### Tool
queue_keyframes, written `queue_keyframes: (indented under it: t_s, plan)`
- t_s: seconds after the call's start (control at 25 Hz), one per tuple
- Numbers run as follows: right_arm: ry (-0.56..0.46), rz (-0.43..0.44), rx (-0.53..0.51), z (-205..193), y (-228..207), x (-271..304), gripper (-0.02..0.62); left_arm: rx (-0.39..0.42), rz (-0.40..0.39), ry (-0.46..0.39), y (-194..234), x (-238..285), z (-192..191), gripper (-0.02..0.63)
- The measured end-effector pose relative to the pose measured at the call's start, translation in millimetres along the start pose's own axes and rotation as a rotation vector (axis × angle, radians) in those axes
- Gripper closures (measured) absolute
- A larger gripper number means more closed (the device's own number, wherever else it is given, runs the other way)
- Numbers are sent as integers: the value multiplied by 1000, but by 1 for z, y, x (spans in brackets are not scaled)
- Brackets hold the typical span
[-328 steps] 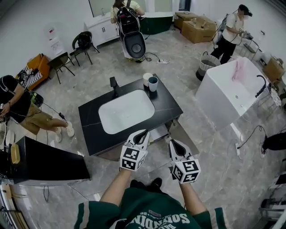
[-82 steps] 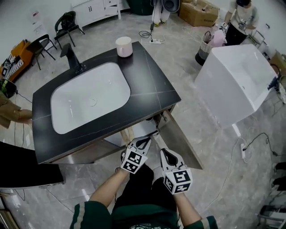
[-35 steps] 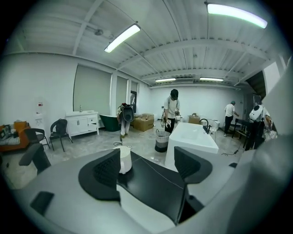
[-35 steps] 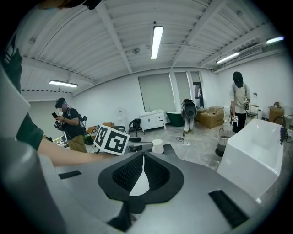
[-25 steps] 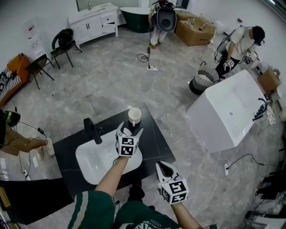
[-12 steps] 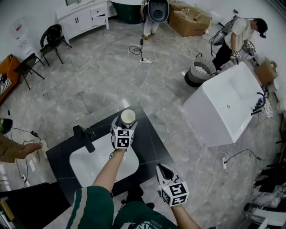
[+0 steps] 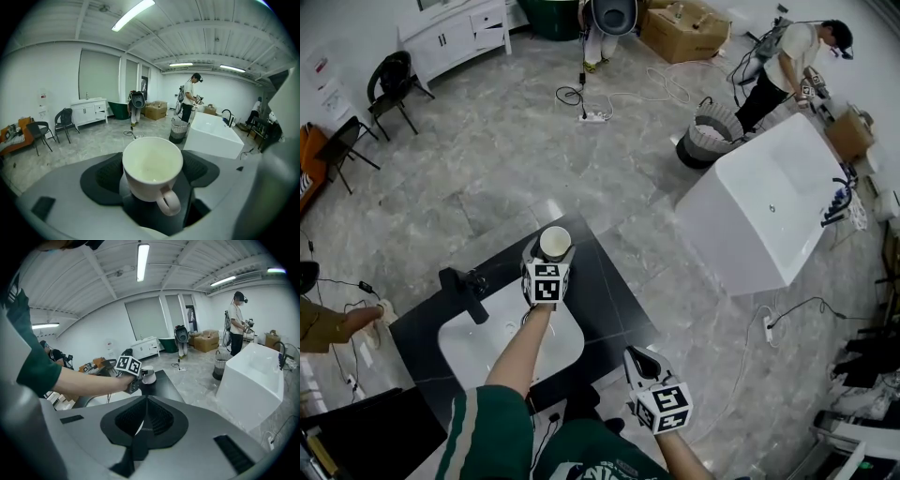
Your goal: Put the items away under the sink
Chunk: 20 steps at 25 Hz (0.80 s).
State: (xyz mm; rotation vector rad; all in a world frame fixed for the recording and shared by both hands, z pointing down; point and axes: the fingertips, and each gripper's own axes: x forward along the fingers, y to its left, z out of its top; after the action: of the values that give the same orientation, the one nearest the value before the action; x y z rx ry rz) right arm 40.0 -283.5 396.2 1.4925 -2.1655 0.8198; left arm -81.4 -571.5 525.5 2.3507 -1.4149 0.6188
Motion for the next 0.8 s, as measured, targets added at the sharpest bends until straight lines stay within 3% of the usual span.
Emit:
queue_keyframes:
  t_s: [0.36, 0.8]
  plan:
    - [-22, 2, 27, -18, 2, -22, 552, 7, -44, -34, -19, -29, 3, 207]
    - [-56, 58, 4, -58, 35, -84, 552, 77, -130, -59, -102, -120, -11, 207]
